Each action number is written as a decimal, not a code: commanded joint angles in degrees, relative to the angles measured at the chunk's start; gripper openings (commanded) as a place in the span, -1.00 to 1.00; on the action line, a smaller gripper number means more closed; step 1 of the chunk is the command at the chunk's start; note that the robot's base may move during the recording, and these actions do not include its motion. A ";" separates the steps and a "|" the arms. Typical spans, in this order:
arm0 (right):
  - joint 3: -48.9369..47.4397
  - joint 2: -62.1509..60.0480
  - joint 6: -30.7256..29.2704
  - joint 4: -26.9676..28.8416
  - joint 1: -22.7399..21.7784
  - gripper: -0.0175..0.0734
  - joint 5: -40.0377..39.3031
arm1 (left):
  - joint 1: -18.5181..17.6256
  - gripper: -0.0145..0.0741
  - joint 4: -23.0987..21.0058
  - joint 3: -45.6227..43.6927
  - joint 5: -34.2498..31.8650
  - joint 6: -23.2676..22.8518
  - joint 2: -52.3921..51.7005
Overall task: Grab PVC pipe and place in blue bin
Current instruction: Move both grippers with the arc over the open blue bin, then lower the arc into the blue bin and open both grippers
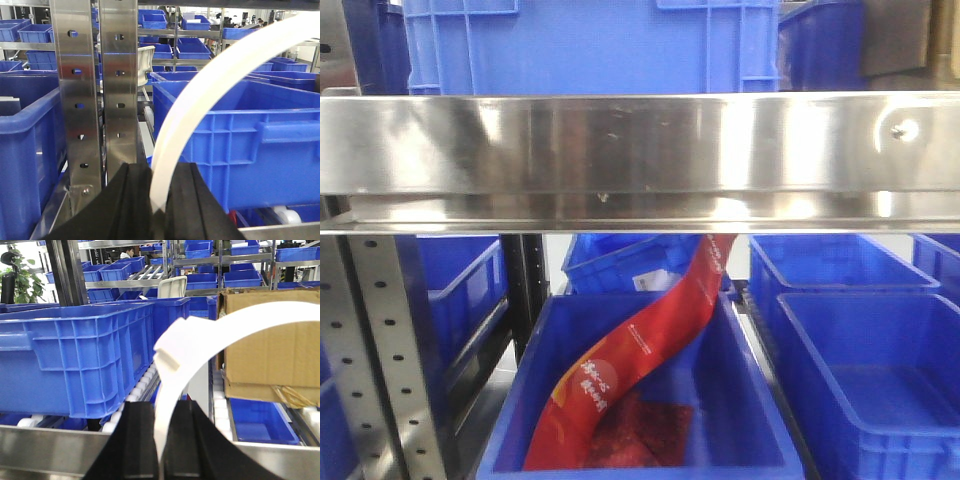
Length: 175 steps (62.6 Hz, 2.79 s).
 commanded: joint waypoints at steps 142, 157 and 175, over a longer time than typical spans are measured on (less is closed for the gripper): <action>-39.15 49.40 -8.23 0.84 16.70 -0.97 -1.69 | -20.24 -0.92 -4.67 -35.39 -4.15 -0.21 41.64; -53.23 63.82 -8.23 0.92 20.40 -0.97 -4.78 | -20.24 -0.92 -4.37 -50.08 -4.28 -0.21 55.73; -57.76 73.11 -8.23 1.07 20.48 -0.94 -3.16 | -20.13 -0.91 -2.99 -54.32 -6.91 -0.21 65.03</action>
